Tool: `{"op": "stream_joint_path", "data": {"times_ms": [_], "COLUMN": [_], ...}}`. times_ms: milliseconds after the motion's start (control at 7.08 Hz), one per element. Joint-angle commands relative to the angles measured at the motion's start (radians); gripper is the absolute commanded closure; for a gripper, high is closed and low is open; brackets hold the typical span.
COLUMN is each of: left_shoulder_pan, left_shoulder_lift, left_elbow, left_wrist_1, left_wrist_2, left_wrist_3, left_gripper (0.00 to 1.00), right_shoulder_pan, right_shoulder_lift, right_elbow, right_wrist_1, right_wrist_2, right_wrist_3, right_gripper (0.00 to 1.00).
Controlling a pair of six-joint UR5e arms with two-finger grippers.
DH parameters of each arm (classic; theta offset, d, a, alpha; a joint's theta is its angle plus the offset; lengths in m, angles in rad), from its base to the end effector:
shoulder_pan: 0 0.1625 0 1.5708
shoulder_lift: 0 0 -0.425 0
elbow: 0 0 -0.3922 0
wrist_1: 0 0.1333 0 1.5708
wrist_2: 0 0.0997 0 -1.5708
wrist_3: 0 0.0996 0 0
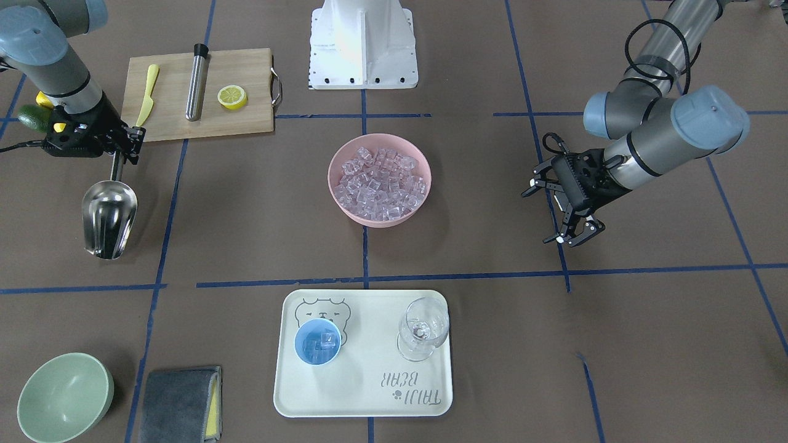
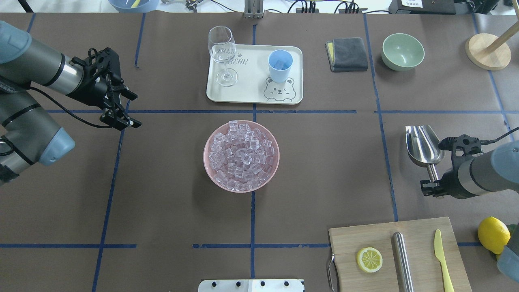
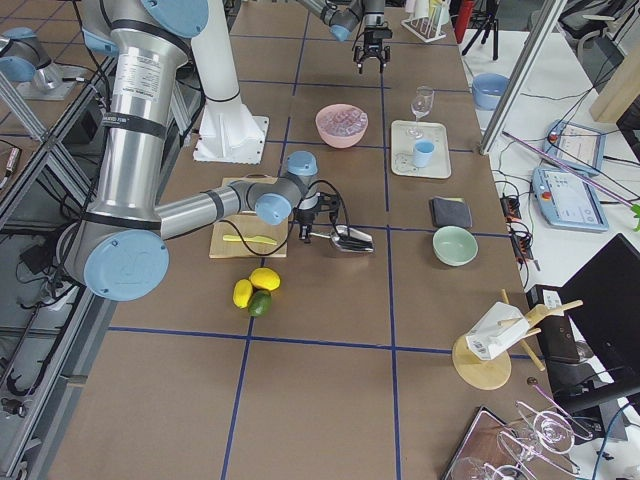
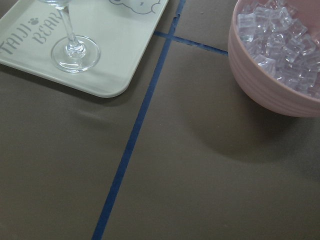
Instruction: Put ice in cup with scoop
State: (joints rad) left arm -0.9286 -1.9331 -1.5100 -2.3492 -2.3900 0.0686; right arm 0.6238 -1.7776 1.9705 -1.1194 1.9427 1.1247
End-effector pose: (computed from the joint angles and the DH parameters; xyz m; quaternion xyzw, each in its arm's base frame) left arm 0.3301 -0.5424 0.3876 0.3557 0.4610 0.4657 0.6664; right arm -0.2948 -0.3318 0.5176 0.0078 -0.3571 0.0244 0.9337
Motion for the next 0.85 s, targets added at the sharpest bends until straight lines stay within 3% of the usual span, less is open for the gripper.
{"op": "stream_joint_path", "data": {"times_ms": [0, 141, 282, 424, 706], "left_shoulder_pan": [-0.009, -0.01, -0.025, -0.07, -0.174], "left_shoulder_lift": [0.0, 0.0, 0.0, 0.002, 0.09], "left_elbow": [-0.01, -0.013, -0.012, -0.016, -0.094], "left_wrist_1": [0.037, 0.05, 0.088, 0.156, 0.313], "left_wrist_2": [0.0, 0.0, 0.003, 0.03, 0.057], "left_wrist_3": [0.0, 0.0, -0.001, 0.0, 0.0], "left_gripper": [0.0, 0.0, 0.0, 0.0, 0.0], "right_shoulder_pan": [-0.016, -0.016, -0.013, -0.007, 0.139], "right_shoulder_lift": [0.0, 0.0, -0.002, -0.005, -0.011], "right_elbow": [-0.012, -0.012, -0.009, 0.01, 0.03], "right_wrist_1": [0.001, 0.003, 0.003, 0.003, -0.009], "right_wrist_2": [-0.005, -0.007, -0.013, -0.004, 0.094], "right_wrist_3": [-0.009, 0.0, -0.002, -0.008, -0.023], "right_gripper": [1.0, 0.26, 0.0, 0.0, 0.0]}}
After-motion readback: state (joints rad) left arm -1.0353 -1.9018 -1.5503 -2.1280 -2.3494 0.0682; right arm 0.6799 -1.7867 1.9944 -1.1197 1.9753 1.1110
